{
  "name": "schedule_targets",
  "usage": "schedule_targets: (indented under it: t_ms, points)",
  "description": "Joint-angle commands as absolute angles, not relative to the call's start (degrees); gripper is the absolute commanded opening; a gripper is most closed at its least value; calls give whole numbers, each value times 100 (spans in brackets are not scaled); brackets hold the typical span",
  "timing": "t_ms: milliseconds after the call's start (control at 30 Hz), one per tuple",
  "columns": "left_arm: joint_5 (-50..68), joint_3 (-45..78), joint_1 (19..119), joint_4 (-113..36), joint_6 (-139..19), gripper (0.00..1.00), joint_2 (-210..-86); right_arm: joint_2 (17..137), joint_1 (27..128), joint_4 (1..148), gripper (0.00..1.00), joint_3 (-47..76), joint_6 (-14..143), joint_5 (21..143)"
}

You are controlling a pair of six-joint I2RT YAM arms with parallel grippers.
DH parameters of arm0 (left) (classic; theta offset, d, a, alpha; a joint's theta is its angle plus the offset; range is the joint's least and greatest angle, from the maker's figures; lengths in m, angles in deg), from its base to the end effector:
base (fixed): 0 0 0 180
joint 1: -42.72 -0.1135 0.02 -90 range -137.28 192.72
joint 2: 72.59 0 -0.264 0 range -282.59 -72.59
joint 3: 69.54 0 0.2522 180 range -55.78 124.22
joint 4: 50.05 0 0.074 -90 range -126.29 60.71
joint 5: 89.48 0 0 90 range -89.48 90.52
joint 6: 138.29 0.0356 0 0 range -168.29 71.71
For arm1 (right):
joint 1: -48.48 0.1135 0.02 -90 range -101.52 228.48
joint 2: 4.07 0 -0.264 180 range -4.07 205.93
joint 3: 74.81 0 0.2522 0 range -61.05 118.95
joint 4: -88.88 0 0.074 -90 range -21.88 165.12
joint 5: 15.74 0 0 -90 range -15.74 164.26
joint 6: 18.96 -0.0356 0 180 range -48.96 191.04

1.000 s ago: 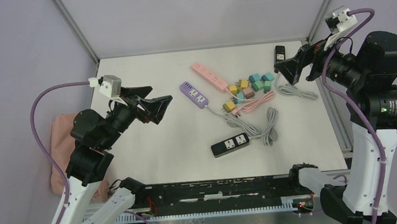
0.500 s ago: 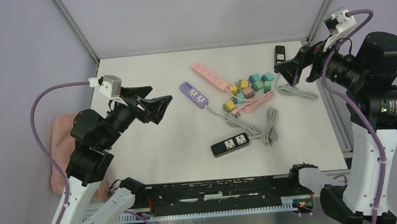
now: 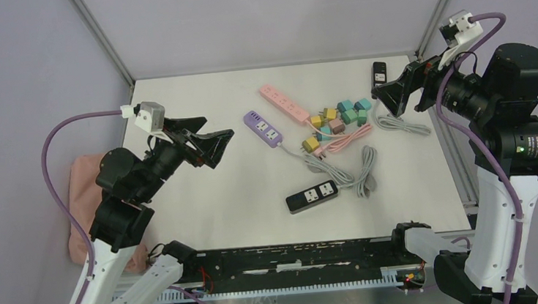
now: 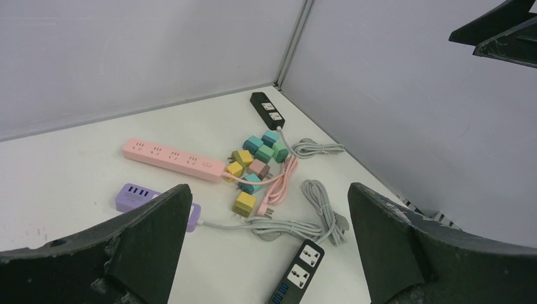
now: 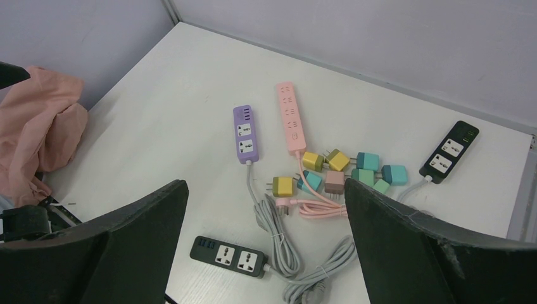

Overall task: Pull the plug off the socket
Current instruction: Reset both arms

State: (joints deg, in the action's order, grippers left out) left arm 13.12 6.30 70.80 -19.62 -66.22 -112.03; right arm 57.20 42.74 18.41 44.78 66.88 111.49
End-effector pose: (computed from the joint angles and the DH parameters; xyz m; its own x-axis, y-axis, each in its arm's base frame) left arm 0.1086 -0.0668 0.4422 -0.1130 -0.2802 -0.9533 0.6474 0.7070 -0.2846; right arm 0.1271 0.0089 0.5381 -0.2458 0.0828 -0.9658 -0.4923 0.8476 0.1979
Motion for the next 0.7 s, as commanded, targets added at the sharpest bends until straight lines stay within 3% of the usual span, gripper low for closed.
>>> schedule_targets:
  t_ms: [0,667]
  points:
    - [1465,715,7053,-2082,-6514,99,-11228,5666,4256,1957,100,4514,6739,11087]
    - [1458,671,7056,-2055,-6490,99,-11194,5633,4259,1954,100,4469,6752,11045]
